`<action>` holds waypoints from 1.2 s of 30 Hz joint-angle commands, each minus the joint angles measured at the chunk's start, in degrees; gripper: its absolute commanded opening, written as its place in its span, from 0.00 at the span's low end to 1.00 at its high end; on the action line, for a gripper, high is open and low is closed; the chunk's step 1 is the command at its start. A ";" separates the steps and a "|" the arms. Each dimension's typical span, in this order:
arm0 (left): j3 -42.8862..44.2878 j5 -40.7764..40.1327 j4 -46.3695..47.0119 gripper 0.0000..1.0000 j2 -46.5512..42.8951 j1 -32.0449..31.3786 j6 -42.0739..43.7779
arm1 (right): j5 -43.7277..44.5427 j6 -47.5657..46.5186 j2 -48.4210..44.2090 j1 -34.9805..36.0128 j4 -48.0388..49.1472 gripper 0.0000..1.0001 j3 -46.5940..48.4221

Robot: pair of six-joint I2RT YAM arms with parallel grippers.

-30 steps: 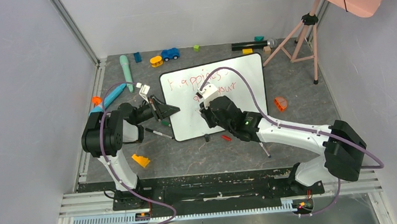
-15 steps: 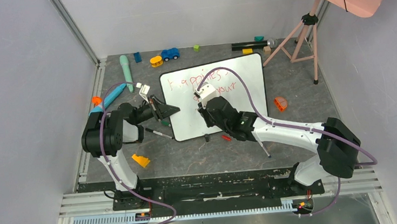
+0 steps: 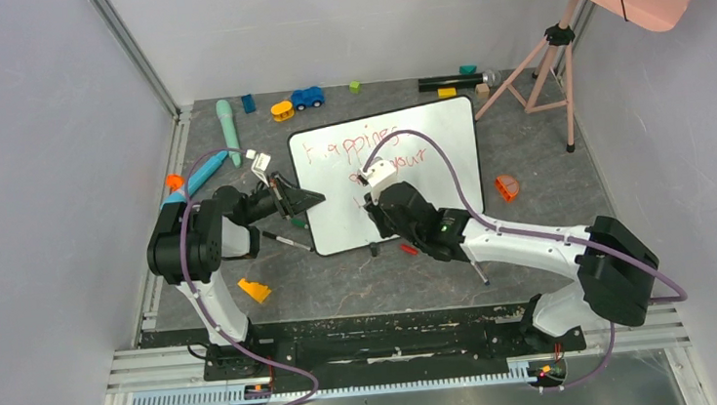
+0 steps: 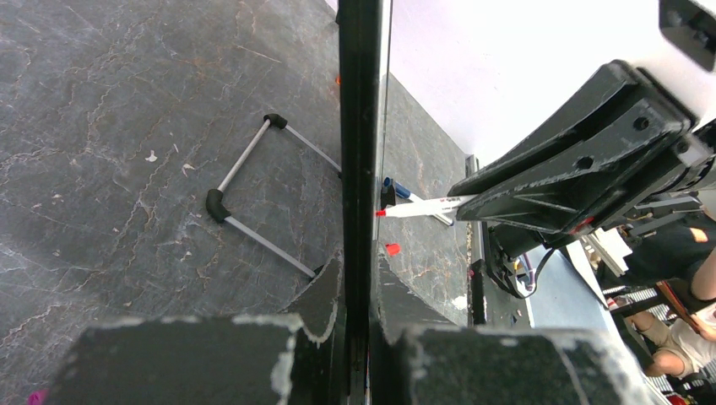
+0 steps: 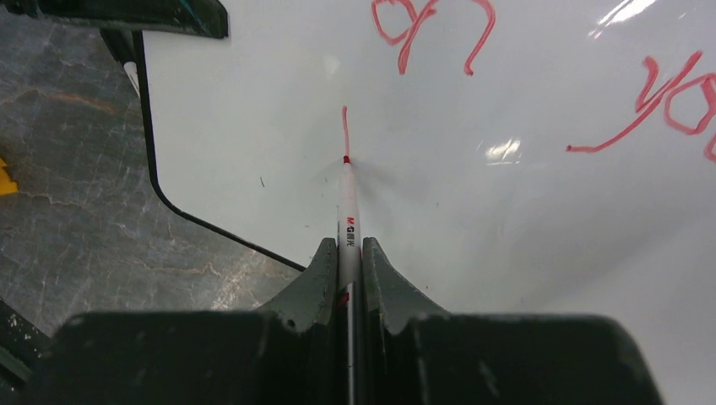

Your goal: Write a sentence on the whiteboard

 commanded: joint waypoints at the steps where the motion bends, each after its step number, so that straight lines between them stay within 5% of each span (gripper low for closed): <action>1: 0.32 -0.94 3.27 0.02 -0.47 0.73 4.94 | -1.06 1.81 -2.44 0.06 0.65 0.00 -3.00; 36: 0.22 -0.86 3.23 0.02 -0.57 0.73 4.94 | -0.59 -3.27 0.81 -0.73 -1.55 0.00 6.85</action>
